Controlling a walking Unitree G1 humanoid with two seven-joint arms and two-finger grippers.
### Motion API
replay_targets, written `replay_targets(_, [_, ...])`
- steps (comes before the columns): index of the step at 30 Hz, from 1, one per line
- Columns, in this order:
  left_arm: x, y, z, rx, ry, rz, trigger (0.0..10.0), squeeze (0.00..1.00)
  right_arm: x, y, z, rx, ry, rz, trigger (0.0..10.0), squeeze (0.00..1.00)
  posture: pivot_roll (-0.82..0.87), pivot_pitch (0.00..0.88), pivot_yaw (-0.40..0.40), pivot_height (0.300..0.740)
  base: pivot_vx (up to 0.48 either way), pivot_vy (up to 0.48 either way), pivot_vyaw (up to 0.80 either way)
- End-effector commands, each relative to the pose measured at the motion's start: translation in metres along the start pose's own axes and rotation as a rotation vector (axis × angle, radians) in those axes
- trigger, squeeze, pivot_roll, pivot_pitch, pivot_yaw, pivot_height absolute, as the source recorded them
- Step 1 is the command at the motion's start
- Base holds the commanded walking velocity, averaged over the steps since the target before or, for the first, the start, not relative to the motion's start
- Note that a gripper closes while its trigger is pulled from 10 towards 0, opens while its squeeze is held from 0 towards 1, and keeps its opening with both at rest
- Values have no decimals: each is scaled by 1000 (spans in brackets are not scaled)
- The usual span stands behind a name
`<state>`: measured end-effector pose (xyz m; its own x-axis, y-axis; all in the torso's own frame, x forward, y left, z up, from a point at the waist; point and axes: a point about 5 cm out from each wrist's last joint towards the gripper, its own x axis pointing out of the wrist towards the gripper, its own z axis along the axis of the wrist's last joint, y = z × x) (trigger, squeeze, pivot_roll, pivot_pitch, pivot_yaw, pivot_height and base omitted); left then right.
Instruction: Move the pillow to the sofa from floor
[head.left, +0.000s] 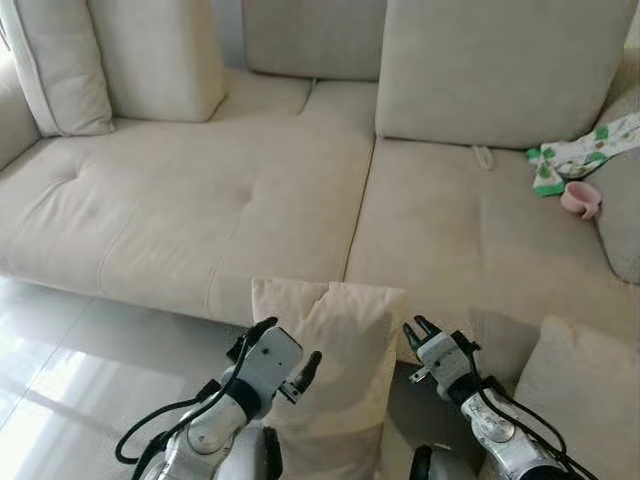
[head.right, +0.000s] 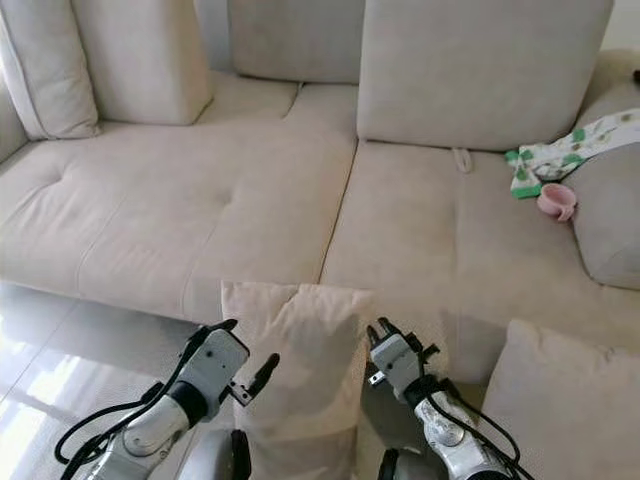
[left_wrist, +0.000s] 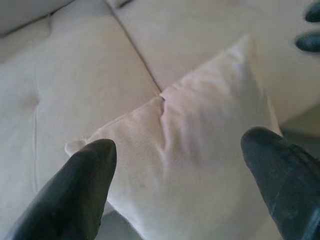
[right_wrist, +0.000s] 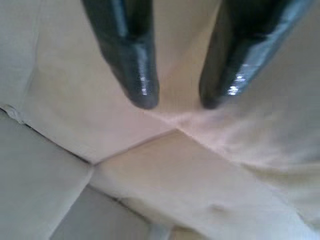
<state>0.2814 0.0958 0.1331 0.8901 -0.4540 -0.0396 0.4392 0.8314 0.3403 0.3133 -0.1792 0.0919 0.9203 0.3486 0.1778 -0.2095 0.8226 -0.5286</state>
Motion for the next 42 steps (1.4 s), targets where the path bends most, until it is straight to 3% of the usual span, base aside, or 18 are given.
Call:
replay_targets(1, [-3,1,-14,-219,22,49,10000,0,-10,15,3,68,-25,-40,10000,278,116,132,45,570,0,0,0])
replay_targets(2, [-3,1,-14,-219,22,49,10000,0,-10,15,3,68,-25,-40,10000,278,116,132,45,570,0,0,0])
replay_targets(3, [-3,2,-17,-294,15,66,10000,0,-13,19,5,83,-33,-52,10000,278,116,132,45,570,0,0,0])
replay_targets(4, [-3,6,-21,-406,8,99,10000,0,-20,26,7,123,-35,-81,10000,0,107,126,40,570,0,0,0])
replay_targets(7, [-2,8,-26,-473,8,127,10000,0,-28,32,5,133,-27,-86,10000,0,96,120,37,570,0,0,0])
replay_targets(12, [0,10,-30,-509,2,142,10000,0,-34,34,4,136,-15,-85,10000,0,88,115,36,570,0,0,0])
replay_targets(20, [5,7,-33,-513,3,139,10000,0,-35,11,-1,73,21,-94,10000,0,74,112,40,570,0,0,0])
replay_targets(21, [5,7,-33,-503,2,137,10000,0,-34,6,-3,68,33,-82,10000,322,75,113,41,570,0,0,0])
replay_targets(22, [5,7,-32,-487,2,132,10000,0,-31,1,-5,62,37,-59,10000,1000,81,118,44,570,0,0,0])
replay_targets(27, [4,6,-30,-454,-3,115,10000,0,-23,-6,-7,47,53,-3,10000,1000,94,133,51,570,0,0,0])
replay_targets(31, [-5,4,-25,-387,-14,82,10000,0,-7,-14,-8,19,84,69,10000,1000,142,187,70,570,0,0,0])
replay_targets(34, [-12,1,-22,-343,-14,63,10000,0,1,-16,-8,11,107,101,10000,1000,153,202,74,570,0,0,0])
replay_targets(35, [-19,-1,-21,-315,-11,51,10000,0,5,-16,-9,3,124,121,10000,1000,191,252,89,570,0,0,0])
replay_targets(39, [-34,-3,-15,-267,-12,27,10000,0,11,-16,-9,-22,142,154,10000,1000,249,319,105,570,0,0,0])
replay_targets(40, [-41,-3,-11,-244,-14,18,10000,0,14,-17,-8,-34,147,170,10000,510,269,343,112,570,0,0,0])
replay_targets(42, [-41,-3,-11,-244,-14,18,10000,0,14,-17,-8,-34,147,170,10000,510,269,343,112,570,0,0,0])
